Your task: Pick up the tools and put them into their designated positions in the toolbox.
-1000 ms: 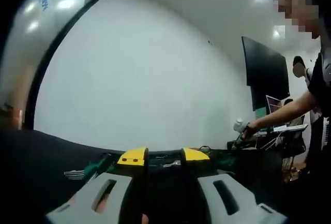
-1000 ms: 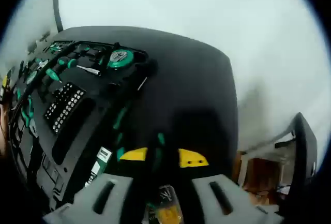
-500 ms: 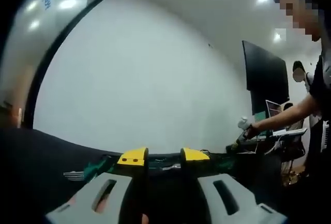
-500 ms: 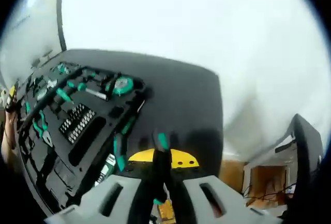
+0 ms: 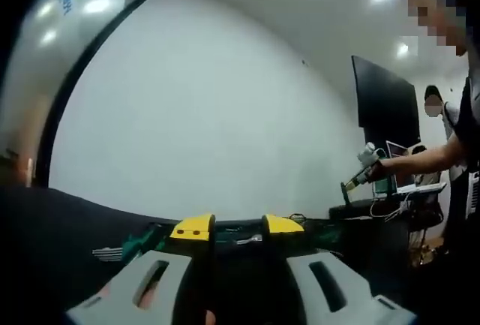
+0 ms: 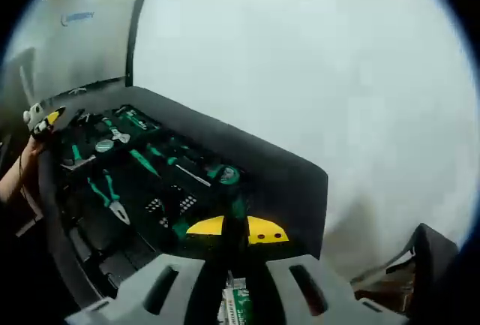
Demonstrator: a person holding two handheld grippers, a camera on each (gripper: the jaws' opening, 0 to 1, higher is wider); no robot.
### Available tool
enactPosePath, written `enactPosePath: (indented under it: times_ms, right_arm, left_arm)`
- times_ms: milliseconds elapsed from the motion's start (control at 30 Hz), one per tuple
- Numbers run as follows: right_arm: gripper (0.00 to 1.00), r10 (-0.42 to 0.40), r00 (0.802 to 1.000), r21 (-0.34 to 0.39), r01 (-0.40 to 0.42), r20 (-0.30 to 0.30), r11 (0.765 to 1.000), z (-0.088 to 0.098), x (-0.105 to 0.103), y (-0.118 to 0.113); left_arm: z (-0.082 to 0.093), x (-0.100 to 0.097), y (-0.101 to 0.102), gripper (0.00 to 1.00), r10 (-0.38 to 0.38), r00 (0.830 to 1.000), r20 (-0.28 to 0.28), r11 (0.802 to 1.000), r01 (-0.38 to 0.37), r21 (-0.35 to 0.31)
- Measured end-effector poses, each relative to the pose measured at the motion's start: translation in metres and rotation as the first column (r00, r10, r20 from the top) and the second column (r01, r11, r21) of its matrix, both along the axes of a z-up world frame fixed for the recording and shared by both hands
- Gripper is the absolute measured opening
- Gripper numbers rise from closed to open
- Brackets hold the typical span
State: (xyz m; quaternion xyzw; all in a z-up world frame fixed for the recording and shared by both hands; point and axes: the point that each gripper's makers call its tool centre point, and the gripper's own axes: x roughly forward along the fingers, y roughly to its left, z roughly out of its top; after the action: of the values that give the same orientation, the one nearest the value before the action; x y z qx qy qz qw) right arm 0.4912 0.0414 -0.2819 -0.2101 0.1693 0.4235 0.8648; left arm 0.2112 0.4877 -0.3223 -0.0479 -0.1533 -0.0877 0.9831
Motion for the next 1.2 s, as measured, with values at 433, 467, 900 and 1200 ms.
enactPosePath:
  times_ms: [433,467,900,1200]
  right_arm:
    - [0.06,0.226,0.971,0.194,-0.208,-0.073,0.959,0.025,-0.076,0.056]
    - [0.06,0.241,0.967,0.198,-0.222,-0.077,0.955,0.025,-0.082,0.06]
    - [0.06,0.444,0.887,0.083,-0.436,-0.125,0.896,0.001,-0.146,0.114]
    - [0.06,0.525,0.842,0.027,-0.526,-0.127,0.85,-0.011,-0.176,0.132]
  left_arm:
    - [0.0,0.001,0.005,0.27,-0.001,1.0,0.006,1.0,0.001,-0.006]
    - [0.0,0.001,0.005,0.27,-0.001,1.0,0.006,1.0,0.001,-0.006]
    - [0.003,-0.002,0.005,0.27,0.003,1.0,0.017,1.0,-0.003,-0.02]
    - [0.004,-0.002,0.006,0.27,0.003,1.0,0.025,1.0,-0.002,-0.027]
